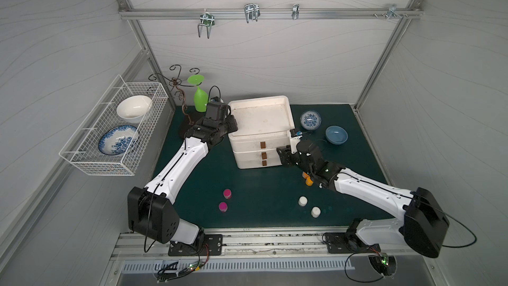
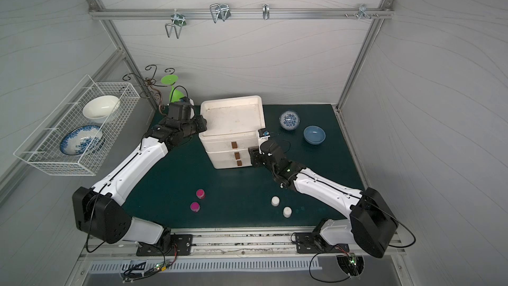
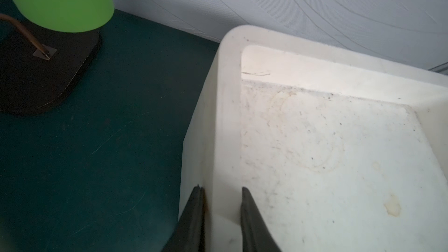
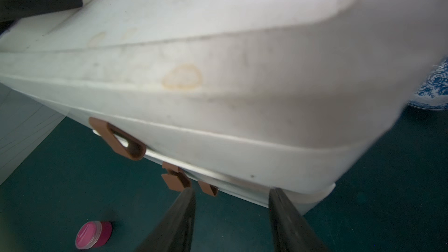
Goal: Put the paint cans in the drawer according to color
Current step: Open the drawer in the storage box.
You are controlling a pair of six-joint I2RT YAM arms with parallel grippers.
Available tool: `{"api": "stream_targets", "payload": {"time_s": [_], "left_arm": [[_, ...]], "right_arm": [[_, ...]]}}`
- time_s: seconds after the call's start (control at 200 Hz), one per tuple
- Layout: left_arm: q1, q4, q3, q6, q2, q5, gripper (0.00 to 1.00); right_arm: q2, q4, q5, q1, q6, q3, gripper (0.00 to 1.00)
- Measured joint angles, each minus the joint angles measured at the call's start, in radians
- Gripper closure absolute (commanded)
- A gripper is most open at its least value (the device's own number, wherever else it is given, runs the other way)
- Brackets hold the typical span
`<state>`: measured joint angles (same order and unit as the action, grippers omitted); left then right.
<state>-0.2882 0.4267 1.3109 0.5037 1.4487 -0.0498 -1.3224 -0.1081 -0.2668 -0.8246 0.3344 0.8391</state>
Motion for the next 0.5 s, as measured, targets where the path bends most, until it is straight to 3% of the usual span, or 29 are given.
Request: {"api": "stream_targets", "payload": {"time_s": [0.22,0.5], "left_arm": [[0.01,-0.016,-0.025,0.111,-0.019,-0.009,1.0],[-0.08,0.158,0.17,0.146,0.105,-0.126,1.0]], "right_arm": [[0.006,-0.034,0.014,-0.012,-0.012,-0.009,0.47],[-0.005,-0.069,0.016,-0.034,-0.049,-0.004,0.47]]}}
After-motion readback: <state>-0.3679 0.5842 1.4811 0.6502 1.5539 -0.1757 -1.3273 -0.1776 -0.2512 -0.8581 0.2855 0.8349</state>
